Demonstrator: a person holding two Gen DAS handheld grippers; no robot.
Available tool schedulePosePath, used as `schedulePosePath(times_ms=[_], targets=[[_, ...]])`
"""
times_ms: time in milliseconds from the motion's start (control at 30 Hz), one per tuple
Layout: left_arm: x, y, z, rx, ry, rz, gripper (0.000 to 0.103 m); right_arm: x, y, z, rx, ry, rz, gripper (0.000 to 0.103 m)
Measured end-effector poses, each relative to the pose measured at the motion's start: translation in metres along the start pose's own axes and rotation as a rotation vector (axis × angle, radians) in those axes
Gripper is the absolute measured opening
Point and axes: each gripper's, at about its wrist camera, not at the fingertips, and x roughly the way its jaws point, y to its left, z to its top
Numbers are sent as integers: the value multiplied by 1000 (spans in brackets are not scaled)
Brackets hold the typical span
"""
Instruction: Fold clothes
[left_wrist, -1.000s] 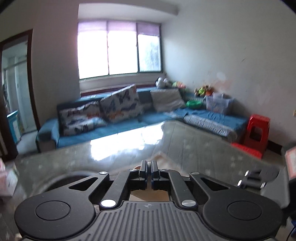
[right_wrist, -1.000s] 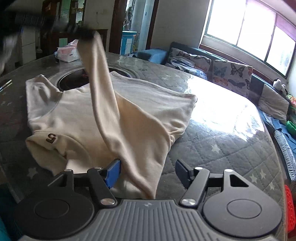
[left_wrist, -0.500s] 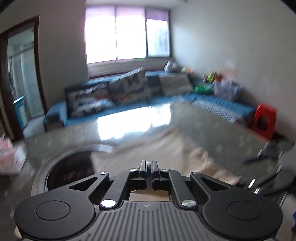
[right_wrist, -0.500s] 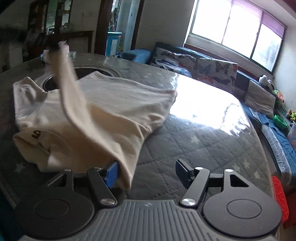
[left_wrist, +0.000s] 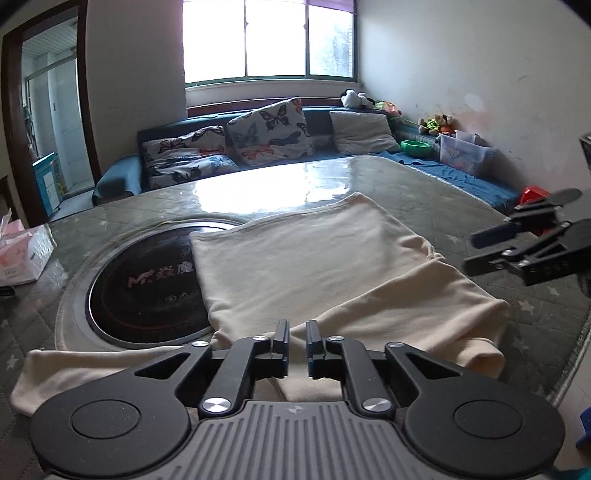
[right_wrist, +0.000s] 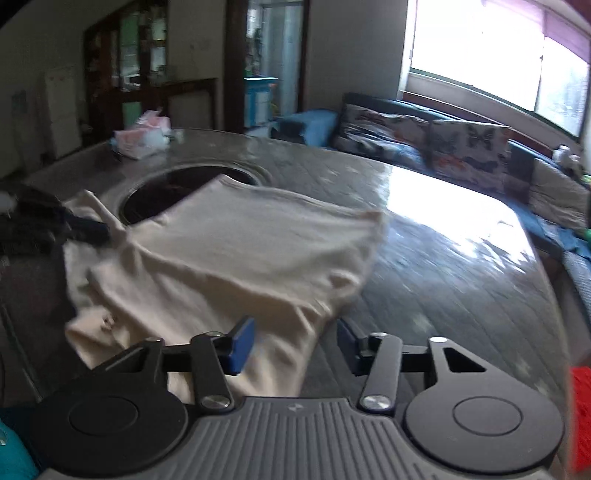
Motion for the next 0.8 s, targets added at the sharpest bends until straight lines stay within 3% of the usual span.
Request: schedulePosePath(times_ms=[267, 467, 533, 600, 800], targets=[[11, 53, -11, -104, 41, 111, 12, 41, -1, 27, -179, 77, 103, 39], [21, 71, -21, -135, 82, 155, 13, 68, -5, 32, -267, 196, 200, 26], [22, 73, -22, -137, 81, 158, 16, 73, -6, 30, -280, 221, 211, 21], [22, 74, -23, -139, 81, 160, 18, 73, -8, 30, -266, 226, 221, 6], [23, 72, -24, -117, 79, 184, 29, 56, -23, 27, -225, 220, 163, 5]])
